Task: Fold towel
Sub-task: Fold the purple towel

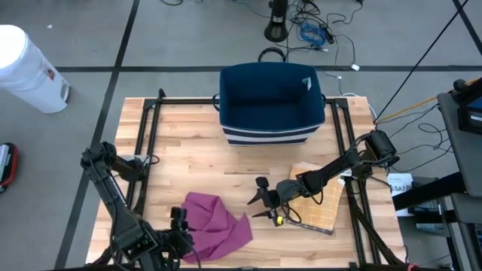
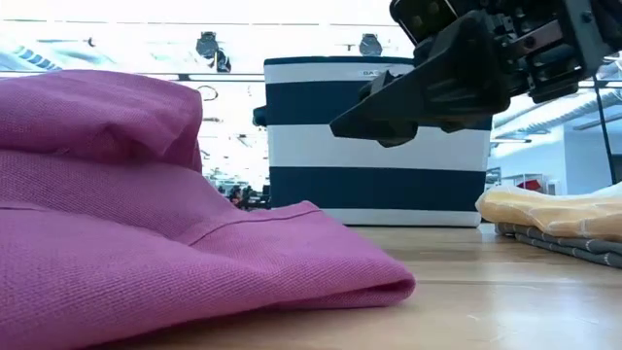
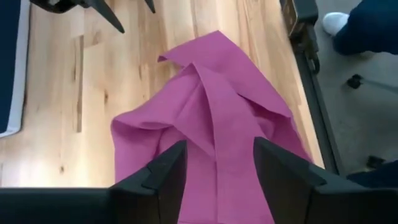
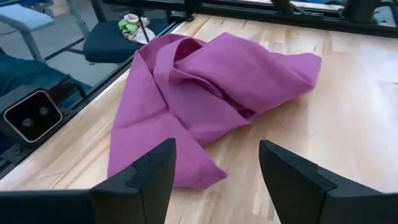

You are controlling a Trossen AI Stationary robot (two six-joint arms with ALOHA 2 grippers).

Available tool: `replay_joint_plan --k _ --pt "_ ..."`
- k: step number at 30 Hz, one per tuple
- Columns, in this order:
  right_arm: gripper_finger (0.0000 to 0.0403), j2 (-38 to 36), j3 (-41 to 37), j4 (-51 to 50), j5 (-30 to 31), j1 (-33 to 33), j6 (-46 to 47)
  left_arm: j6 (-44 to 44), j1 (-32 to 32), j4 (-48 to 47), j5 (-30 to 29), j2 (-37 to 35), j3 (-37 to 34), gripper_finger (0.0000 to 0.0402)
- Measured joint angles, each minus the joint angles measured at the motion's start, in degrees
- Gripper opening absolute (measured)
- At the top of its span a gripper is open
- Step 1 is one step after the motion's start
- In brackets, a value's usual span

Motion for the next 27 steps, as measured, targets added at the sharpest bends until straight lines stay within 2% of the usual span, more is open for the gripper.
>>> replay_joint_plan --k 7,11,18,22,27 --pt "0.0217 0.75 0.04 1.79 -1.07 0.0 -0.69 1.07 1.47 1.54 -2.83 0.0 -3.16 0.0192" --pt "0.0217 4.62 0.2 6.52 -2.57 0.04 -0.7 1.14 3.06 5.04 -2.83 0.0 -7.22 0.0193" --pt "0.0217 11.71 4.93 5.87 -4.72 0.02 -3.19 3.06 4.13 12.04 -2.04 0.0 -12.18 0.0193" --pt "0.0217 12.85 8.81 2.04 -6.04 -0.23 -6.54 3.03 4.17 13.86 -1.84 0.0 -13.4 0.0193" --pt "0.0206 12.91 13.34 -11.44 -9.82 -1.96 -6.47 3.02 3.99 14.76 -1.76 0.0 -13.68 0.0193"
